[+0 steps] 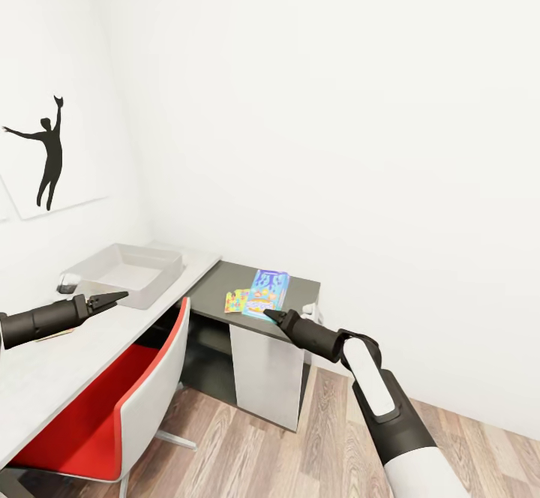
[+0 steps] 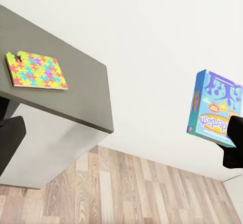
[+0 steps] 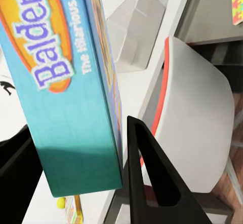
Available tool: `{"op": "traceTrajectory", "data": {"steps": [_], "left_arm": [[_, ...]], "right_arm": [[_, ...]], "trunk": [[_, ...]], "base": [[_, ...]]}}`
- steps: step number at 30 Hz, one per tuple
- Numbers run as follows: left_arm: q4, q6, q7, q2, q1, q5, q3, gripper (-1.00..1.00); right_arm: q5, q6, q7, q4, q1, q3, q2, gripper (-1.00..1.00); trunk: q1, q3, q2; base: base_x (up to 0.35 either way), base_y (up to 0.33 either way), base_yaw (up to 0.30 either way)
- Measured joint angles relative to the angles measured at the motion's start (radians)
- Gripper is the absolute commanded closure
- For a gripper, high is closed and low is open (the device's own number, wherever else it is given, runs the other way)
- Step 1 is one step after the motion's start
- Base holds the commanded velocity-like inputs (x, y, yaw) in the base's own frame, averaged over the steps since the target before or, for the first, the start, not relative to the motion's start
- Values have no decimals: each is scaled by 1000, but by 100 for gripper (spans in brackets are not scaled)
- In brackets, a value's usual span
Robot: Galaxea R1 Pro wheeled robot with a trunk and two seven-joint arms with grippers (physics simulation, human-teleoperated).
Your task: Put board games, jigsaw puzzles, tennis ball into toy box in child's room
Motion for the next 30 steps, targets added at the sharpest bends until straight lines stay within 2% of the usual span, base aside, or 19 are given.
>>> {"op": "traceTrajectory", "data": {"steps": [7,13,23,30], "left_arm": [[0,0,-4,0,0,0,1,-100],[0,0,-4,0,0,-1,1,-100],[0,0,-2,0,0,0,1,-100],[0,0,-2,-1,0,0,-1,-100]], "right_arm": [[5,-3,-2,-4,0,6,2,100],[7,-6,-2,0,0,8,11,100],[13,-12,-2,3,0,8,19,100],[15,-14,-2,2,-1,10,20,100]], "trunk": [[0,0,0],[0,1,0],[0,1,0],[0,1,0]], "base": [[42,-72,60],[88,-73,266],[62,155,283],[227,-95,243]]}}
